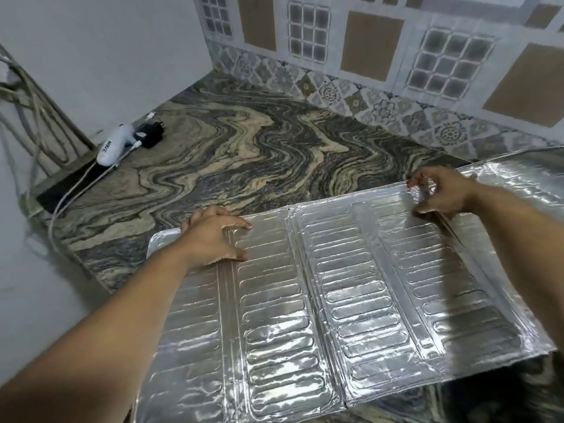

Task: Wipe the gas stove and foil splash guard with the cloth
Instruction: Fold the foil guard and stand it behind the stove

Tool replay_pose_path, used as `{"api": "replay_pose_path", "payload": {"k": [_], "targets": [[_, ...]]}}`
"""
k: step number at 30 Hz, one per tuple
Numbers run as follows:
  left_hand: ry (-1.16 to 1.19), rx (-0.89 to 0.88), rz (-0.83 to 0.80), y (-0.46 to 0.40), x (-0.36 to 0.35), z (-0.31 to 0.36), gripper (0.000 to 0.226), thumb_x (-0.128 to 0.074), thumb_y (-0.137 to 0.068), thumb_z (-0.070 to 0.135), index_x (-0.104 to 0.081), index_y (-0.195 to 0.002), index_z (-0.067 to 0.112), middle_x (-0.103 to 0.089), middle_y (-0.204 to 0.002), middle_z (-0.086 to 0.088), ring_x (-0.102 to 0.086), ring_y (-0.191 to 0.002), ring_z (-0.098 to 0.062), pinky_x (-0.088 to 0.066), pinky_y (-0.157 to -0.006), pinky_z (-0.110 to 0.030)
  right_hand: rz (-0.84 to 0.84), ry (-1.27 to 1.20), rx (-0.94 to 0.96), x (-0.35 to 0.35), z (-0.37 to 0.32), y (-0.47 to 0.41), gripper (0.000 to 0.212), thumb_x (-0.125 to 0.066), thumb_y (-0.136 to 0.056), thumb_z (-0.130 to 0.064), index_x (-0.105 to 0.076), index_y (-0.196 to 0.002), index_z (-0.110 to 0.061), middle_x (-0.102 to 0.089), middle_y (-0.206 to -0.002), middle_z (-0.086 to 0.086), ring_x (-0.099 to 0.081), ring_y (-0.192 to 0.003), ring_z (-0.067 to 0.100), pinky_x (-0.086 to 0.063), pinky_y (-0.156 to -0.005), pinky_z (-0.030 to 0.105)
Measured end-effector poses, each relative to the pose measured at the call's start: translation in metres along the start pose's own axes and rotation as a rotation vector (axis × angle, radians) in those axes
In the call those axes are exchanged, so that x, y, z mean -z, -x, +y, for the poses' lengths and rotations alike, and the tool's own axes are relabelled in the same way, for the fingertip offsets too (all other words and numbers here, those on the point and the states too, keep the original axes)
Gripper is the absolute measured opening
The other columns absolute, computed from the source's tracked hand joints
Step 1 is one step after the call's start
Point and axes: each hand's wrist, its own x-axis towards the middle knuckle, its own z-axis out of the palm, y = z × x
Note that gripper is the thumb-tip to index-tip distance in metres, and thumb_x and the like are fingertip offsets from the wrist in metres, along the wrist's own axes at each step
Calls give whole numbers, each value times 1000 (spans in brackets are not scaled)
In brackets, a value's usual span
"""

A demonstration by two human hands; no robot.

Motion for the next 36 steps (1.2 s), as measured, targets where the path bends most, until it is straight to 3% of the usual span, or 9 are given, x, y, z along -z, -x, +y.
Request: {"api": "replay_pose_path", "payload": {"k": [5, 9, 16, 21, 23, 27, 29, 31, 36], "targets": [[36, -18, -3, -3, 1, 1, 63, -87, -51, 60, -62, -109, 61, -38, -119, 7, -33, -126, -21, -24, -112, -39, 21, 93, 76, 29, -16, 21, 60, -81, -39, -68, -54, -91, -56, -58, -103, -6, -56, -94, 22, -44, -98, 55], [-79, -16, -29, -4, 4, 2, 70, -82, -50, 70, -60, -116, 61, -42, -130, 5, -33, -130, -21, -21, -107, -44, 72, 248, 112, 41, -32, 44, 63, -91, -58, -47, -60, -111, -31, -54, -108, 0, -47, -95, 19, -37, -100, 48], [-251, -16, -11, 1, 10, 8, 70, -75, -54, 75, -55, -120, 64, -39, -116, 11, -35, -123, -20, -19, -87, -36, 50, 434, 28, 63, -21, 59, 87, -86, -66, -43, -44, -140, -28, -51, -140, 11, -46, -129, 34, -27, -110, 53], [-324, -2, -25, 4, 19, 8, 68, -75, -61, 73, -45, -122, 70, -43, -120, 10, -37, -121, -19, -22, -86, -37, 101, 313, 40, 76, 9, 63, 55, -75, -78, -7, -60, -105, -53, -63, -117, -2, -58, -93, 19, -49, -88, 40], [-326, -5, -21, 5, 26, 12, 63, -77, -66, 66, -43, -119, 72, -43, -108, 13, -40, -114, -16, -23, -83, -35, 140, 304, 60, 82, 18, 63, 55, -73, -82, -5, -60, -99, -56, -67, -113, -2, -62, -88, 20, -52, -82, 35], [-252, -19, 51, 8, 52, 17, 51, -78, -79, 40, -55, -116, 64, -50, -104, 12, -49, -95, -11, -39, -91, -37, 217, 277, 84, 106, -2, 90, 27, -68, -89, -10, -74, -111, -23, -69, -117, 4, -62, -102, 25, -42, -82, 28], [-234, -48, 70, 11, 71, 24, 50, -74, -84, 32, -52, -114, 65, -49, -111, 12, -56, -93, -13, -46, -96, -39, 256, 271, 67, 121, -9, 101, 36, -68, -87, -6, -72, -113, -30, -71, -111, 2, -64, -93, 22, -44, -76, 26], [-190, -87, 81, 14, 89, 30, 49, -71, -88, 22, -56, -119, 57, -50, -102, 7, -57, -86, -16, -50, -80, -31, 287, 285, 54, 136, -17, 111, 46, -71, -83, -4, -70, -113, -39, -75, -105, 1, -67, -83, 20, -47, -70, 25], [-224, -160, 167, 18, 146, 32, 59, -64, -83, -3, -67, -110, 50, -71, -102, -3, -61, -84, -18, -51, -77, -31, 512, 110, 84, 172, -40, 145, 36, -73, -82, -1, -72, -116, -14, -69, -117, 15, -62, -109, 36, -47, -95, 42]]}}
